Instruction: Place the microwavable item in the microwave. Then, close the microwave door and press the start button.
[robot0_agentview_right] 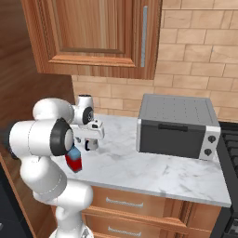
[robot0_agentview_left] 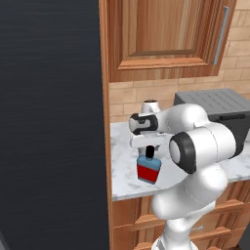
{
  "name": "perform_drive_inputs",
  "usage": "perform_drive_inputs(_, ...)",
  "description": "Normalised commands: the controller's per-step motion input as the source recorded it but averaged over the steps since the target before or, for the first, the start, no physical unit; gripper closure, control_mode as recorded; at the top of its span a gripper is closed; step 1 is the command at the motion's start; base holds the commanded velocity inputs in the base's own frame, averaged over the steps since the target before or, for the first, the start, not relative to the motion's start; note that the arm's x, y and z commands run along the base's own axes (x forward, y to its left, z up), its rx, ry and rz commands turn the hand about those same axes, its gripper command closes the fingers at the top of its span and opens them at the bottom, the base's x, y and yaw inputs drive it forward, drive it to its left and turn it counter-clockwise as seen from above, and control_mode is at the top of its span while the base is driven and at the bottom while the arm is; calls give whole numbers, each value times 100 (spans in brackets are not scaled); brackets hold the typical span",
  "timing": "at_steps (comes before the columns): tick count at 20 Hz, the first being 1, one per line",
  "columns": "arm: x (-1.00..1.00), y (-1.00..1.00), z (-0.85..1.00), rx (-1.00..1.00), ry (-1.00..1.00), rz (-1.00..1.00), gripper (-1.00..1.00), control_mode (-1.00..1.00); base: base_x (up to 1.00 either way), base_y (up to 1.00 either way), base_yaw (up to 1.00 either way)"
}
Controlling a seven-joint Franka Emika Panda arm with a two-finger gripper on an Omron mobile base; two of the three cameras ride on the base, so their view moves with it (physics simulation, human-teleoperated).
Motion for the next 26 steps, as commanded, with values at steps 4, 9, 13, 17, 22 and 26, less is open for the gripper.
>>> perform_drive_inputs(4,30,2,-23,0,1,-2,-100,-100,0,0,0)
perform_drive_inputs(9,13,0,-16,0,0,-1,-100,-100,0,0,0)
perform_drive_inputs(13,-10,0,-9,0,-2,0,-100,-100,0,0,0)
perform_drive_inputs(17,-24,0,0,0,-5,0,-100,-100,0,0,0)
perform_drive_inputs(22,-9,0,-11,0,0,0,-100,-100,0,0,0)
perform_drive_inputs(26,0,0,-17,0,0,0,-100,-100,0,0,0)
